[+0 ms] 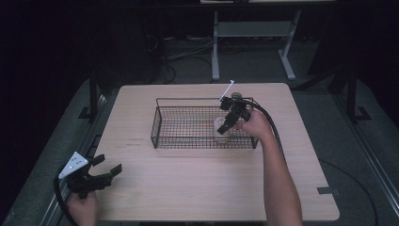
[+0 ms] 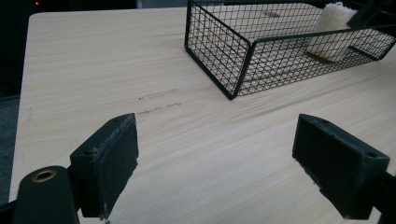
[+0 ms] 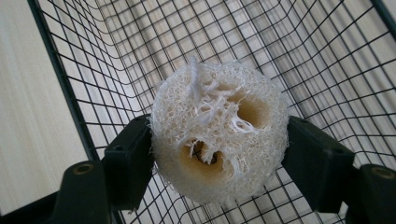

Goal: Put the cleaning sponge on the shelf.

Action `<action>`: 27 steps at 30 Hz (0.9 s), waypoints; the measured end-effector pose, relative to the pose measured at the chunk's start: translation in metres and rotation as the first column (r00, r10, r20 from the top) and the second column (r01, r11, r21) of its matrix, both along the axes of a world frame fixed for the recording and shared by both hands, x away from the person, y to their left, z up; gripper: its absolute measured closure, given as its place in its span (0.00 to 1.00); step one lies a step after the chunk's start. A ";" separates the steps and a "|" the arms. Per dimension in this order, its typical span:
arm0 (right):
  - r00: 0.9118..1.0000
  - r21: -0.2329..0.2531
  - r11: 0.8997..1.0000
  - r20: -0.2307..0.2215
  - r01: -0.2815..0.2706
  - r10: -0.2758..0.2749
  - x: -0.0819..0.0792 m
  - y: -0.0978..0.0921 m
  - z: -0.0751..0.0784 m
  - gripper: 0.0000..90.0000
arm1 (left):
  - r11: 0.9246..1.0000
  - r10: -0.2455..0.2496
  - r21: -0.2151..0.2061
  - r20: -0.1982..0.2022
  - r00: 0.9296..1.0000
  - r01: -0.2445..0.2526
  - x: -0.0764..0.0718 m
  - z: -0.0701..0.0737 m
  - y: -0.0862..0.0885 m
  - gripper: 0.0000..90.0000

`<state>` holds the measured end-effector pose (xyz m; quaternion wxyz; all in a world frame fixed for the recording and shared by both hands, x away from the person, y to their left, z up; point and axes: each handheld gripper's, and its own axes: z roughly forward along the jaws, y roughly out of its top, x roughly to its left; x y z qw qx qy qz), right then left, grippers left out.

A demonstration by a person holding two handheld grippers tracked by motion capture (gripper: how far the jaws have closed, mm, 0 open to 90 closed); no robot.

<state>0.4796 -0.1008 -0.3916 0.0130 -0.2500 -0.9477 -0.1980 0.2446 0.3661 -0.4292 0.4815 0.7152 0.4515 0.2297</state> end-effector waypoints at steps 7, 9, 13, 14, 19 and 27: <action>1.000 0.019 1.000 -0.005 0.016 -0.016 0.000 -0.003 -0.003 0.31 | 1.000 0.000 0.003 0.000 1.000 0.000 0.000 0.000 0.000 0.15; 1.000 0.019 1.000 -0.004 0.014 -0.014 0.000 -0.003 -0.002 0.31 | 1.000 0.000 0.000 0.000 1.000 0.000 0.000 0.000 0.000 0.15; 1.000 0.018 1.000 -0.006 0.010 -0.010 0.001 -0.002 -0.003 0.30 | 1.000 0.000 0.001 -0.002 1.000 0.000 0.000 0.000 0.000 0.15; 1.000 0.016 1.000 -0.007 0.011 -0.011 0.001 -0.002 -0.004 0.29 | 1.000 -0.001 0.000 -0.002 1.000 0.001 0.000 0.000 0.000 0.15; 1.000 0.011 1.000 -0.006 0.014 -0.014 0.001 0.000 -0.005 0.24 | 1.000 0.001 0.000 -0.001 1.000 -0.001 0.000 0.000 0.000 0.15; 1.000 0.012 1.000 -0.009 0.013 -0.013 0.000 0.000 -0.002 0.21 | 1.000 0.000 0.001 -0.004 1.000 0.000 0.000 0.000 -0.001 0.15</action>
